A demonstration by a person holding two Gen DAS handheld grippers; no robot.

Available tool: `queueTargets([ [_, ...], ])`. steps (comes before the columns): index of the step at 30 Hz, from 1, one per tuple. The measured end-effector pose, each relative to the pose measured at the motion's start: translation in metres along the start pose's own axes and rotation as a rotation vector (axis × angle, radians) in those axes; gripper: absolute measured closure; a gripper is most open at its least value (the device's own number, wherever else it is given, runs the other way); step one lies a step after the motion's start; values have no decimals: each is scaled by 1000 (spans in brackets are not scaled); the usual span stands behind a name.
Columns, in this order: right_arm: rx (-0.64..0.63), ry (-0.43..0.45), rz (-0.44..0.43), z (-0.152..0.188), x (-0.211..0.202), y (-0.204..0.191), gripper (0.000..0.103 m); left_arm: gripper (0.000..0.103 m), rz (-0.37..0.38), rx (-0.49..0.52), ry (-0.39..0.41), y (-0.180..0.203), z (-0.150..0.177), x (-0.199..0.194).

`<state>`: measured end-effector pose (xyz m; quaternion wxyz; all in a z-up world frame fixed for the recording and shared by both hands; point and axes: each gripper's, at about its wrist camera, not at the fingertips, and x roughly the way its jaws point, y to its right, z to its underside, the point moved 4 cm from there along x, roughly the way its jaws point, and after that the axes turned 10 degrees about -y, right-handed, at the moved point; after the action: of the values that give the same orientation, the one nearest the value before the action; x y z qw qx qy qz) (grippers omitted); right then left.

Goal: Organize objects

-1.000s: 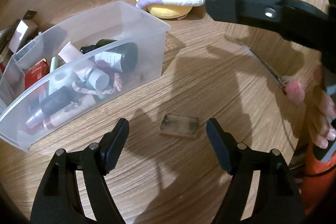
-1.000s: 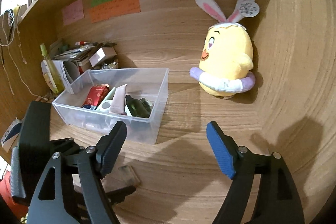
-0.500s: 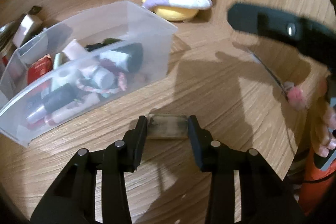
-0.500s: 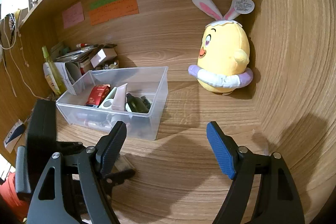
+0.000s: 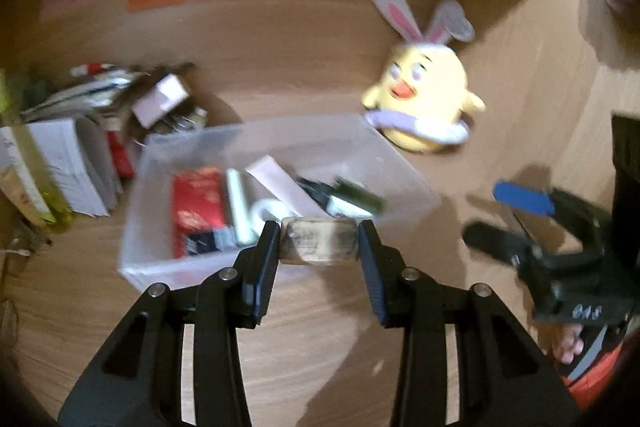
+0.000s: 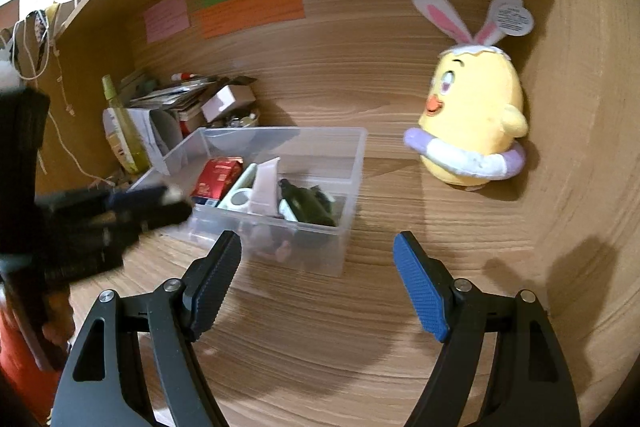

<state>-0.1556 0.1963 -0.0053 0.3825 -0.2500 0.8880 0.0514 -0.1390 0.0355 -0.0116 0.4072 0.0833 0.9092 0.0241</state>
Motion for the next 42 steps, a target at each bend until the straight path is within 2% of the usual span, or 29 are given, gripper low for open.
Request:
queueTargets([
  [4, -18, -3, -9, -3, 4, -9, 27, 64, -55, -35, 14, -25, -8, 3],
  [9, -28, -8, -29, -8, 11, -19, 27, 64, -95, -68, -16, -47, -9, 17],
  [16, -32, -18, -53, -13, 23, -30, 27, 64, -97, -95, -63, -61, -1, 36],
  [23, -19, -39, -56, -12, 34, -34, 27, 63, -85, -88, -36, -60, 1, 24],
  [25, -19, -36, -53, -12, 33, -35, 27, 60, -81, -89, -22, -60, 2, 18],
  [27, -20, -31, -49, -13, 31, -36, 27, 50, -75, -91, -2, -58, 4, 9],
  [30, -27, -22, -44, -13, 28, -39, 27, 41, -78, -84, 24, -56, 8, -2],
  [35, -51, -2, -25, -11, 21, -46, 22, 38, -65, -79, 43, -52, 17, -15],
  [38, -58, 12, -16, -8, 16, -50, 21, 25, -49, -90, 51, -52, 23, -20],
  [42, -60, 13, -7, -4, 13, -53, 21, 25, -50, -73, 45, -47, 34, -22],
])
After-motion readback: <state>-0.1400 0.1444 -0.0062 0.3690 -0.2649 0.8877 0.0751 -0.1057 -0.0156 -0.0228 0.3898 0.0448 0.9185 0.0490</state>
